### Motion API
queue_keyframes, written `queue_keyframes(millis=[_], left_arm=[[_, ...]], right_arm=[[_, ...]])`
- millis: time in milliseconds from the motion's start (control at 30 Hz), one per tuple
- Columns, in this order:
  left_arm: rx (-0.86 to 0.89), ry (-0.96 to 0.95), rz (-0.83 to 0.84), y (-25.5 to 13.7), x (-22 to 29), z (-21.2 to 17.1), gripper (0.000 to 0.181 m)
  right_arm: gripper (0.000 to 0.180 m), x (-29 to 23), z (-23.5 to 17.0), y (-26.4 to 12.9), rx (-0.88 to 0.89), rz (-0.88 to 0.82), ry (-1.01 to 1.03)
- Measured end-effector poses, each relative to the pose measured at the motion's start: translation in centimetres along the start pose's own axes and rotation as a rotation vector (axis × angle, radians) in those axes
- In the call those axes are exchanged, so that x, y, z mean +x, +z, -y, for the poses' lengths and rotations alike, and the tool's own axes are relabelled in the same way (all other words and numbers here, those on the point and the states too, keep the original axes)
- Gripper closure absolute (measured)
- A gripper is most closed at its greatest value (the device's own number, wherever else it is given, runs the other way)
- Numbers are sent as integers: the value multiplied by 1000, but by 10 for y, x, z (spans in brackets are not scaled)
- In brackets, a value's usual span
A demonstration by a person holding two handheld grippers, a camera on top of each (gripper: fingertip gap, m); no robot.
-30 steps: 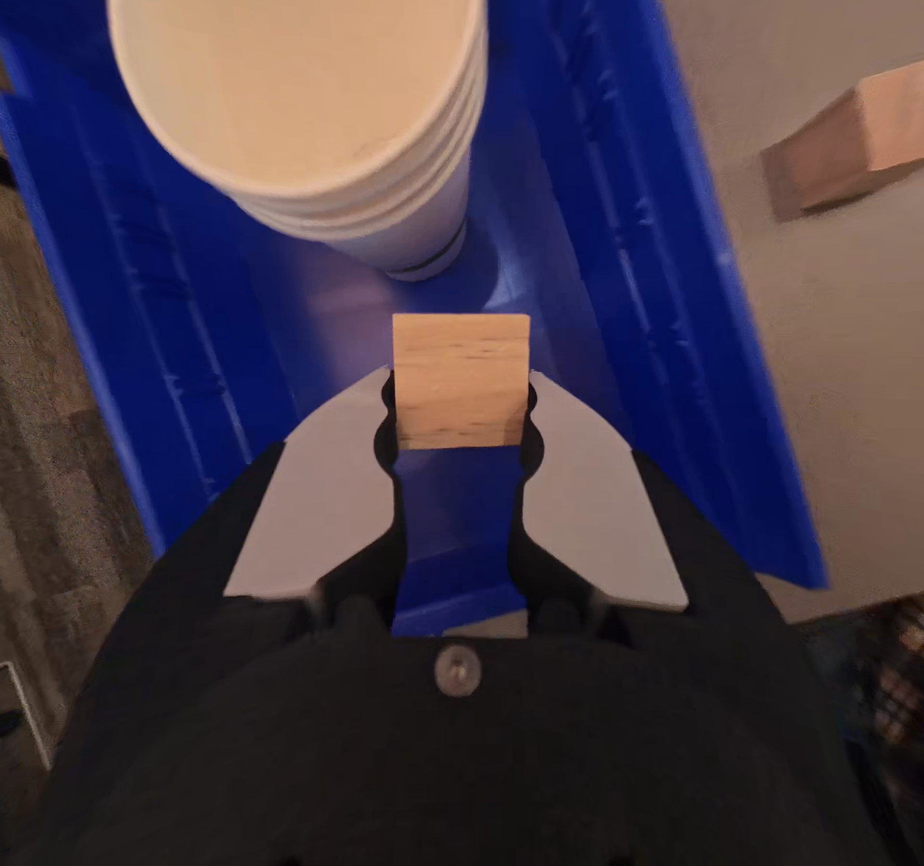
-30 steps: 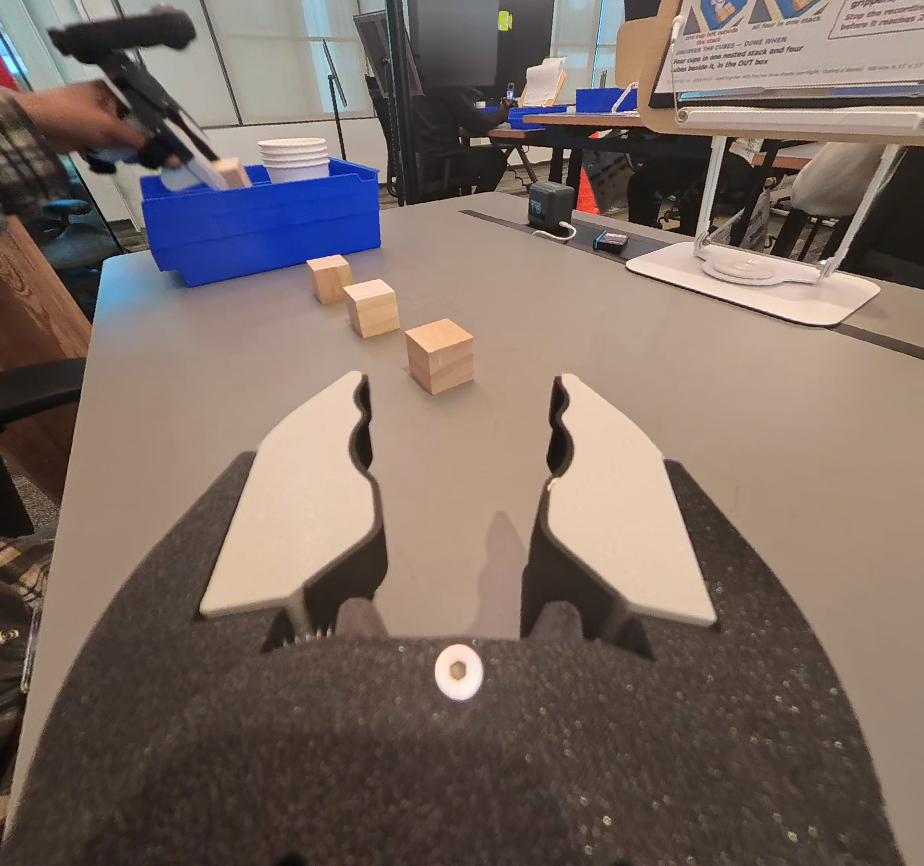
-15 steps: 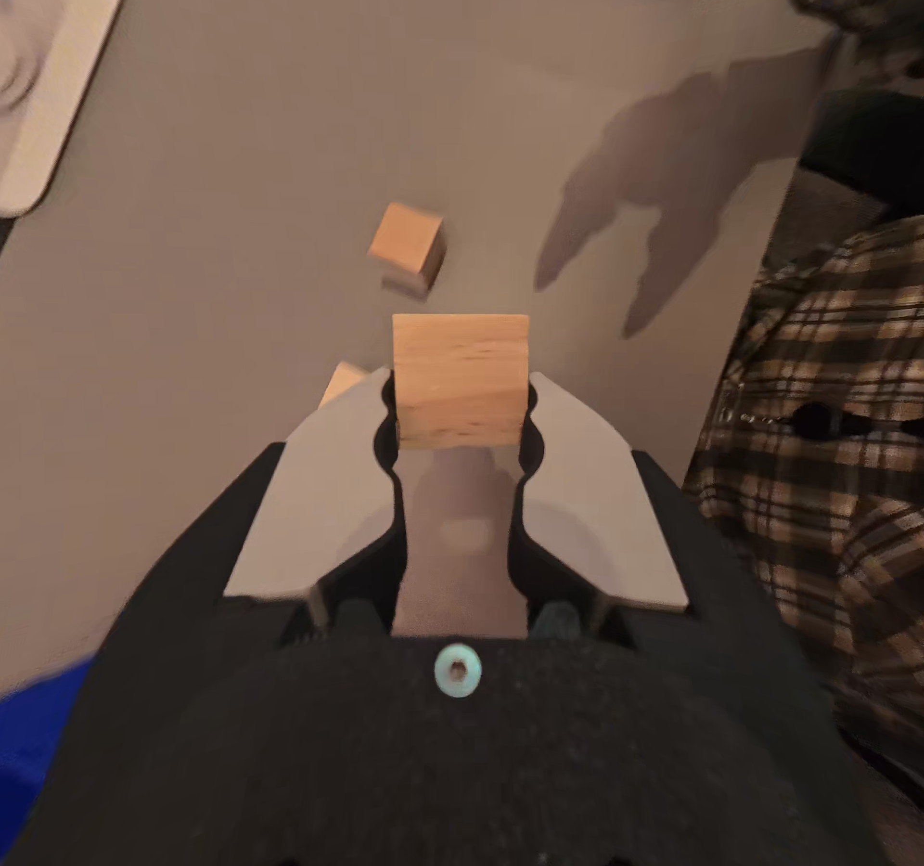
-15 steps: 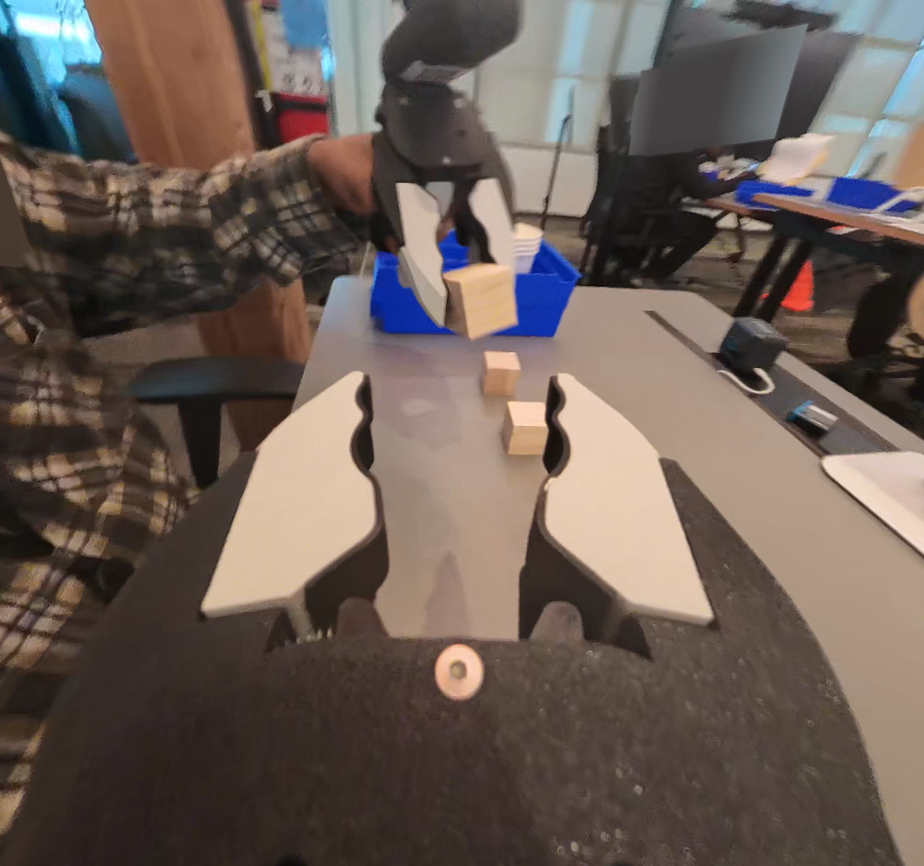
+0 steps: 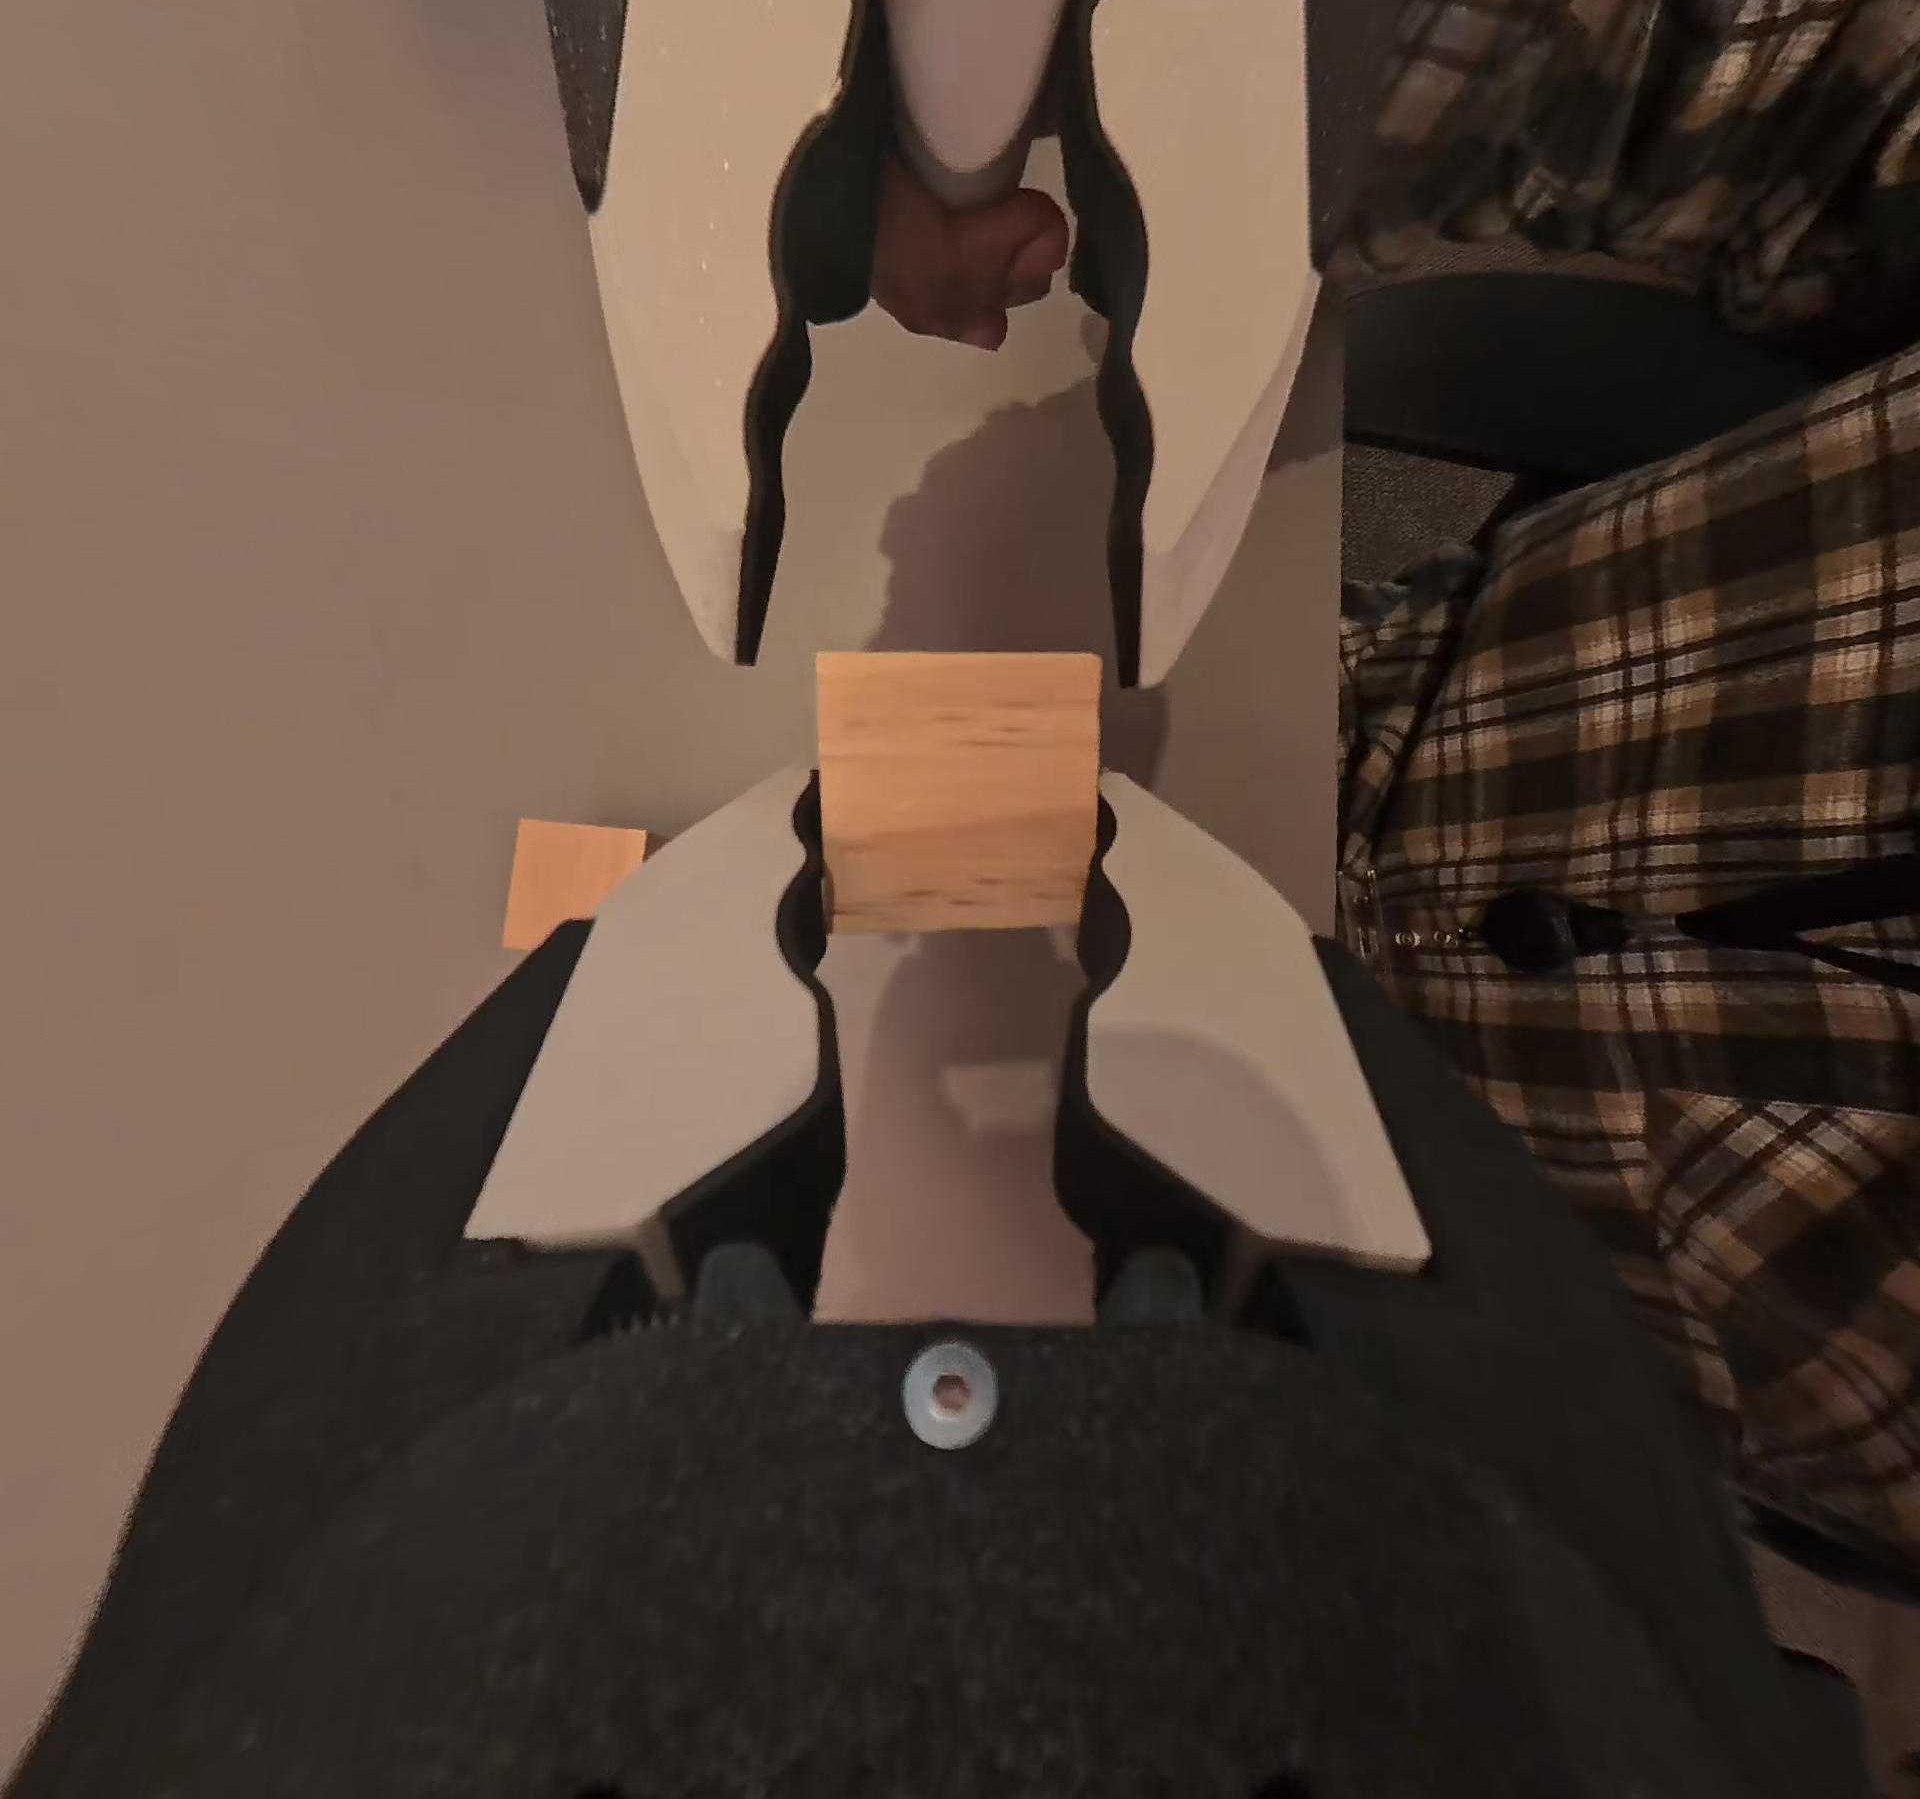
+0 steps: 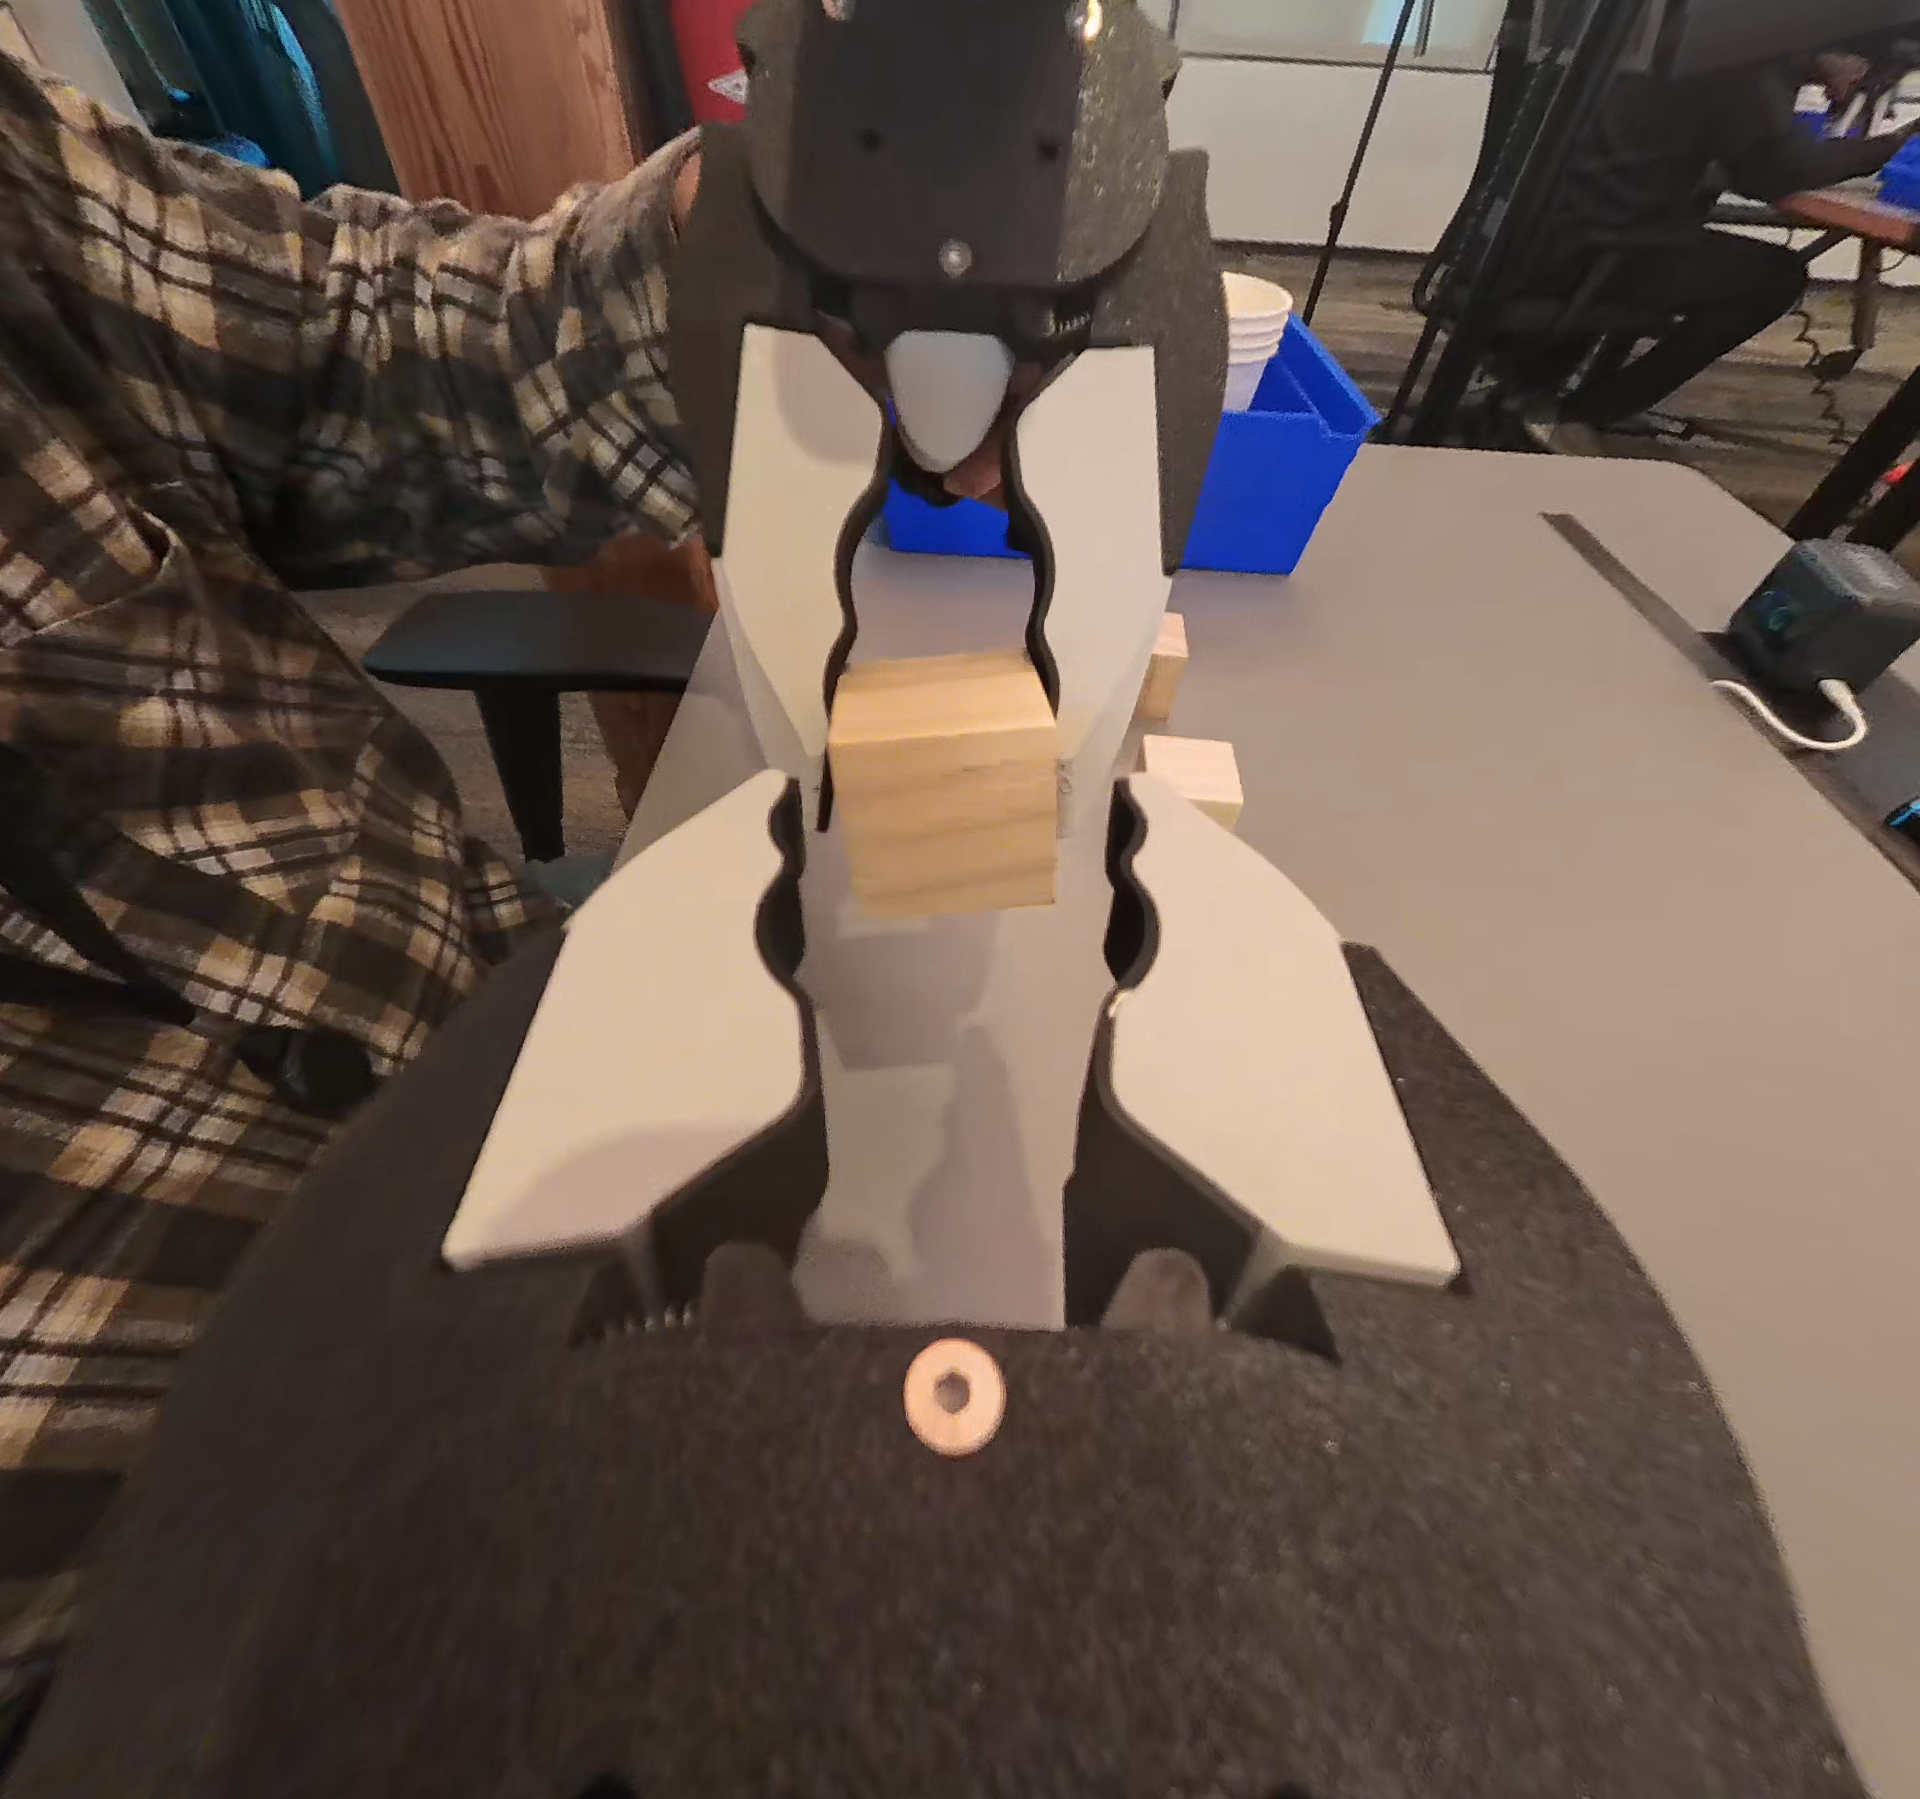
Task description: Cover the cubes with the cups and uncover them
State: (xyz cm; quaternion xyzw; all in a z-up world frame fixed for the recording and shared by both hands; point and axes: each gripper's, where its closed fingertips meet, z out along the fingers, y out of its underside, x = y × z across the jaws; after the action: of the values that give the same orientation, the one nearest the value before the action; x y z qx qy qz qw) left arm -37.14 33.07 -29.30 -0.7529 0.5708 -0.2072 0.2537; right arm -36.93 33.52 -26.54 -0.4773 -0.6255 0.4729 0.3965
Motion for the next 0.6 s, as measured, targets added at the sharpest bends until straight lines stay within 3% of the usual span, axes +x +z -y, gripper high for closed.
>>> queue_keyframes(millis=[500,600], left_arm=[[5,-22,-50,11,1,3,135],[8,-34,-16,7,-5,-4,121]], right_arm=[[137,-3,-13,4,-52,67,31],[137,2,-14,-3,-80,44,34]])
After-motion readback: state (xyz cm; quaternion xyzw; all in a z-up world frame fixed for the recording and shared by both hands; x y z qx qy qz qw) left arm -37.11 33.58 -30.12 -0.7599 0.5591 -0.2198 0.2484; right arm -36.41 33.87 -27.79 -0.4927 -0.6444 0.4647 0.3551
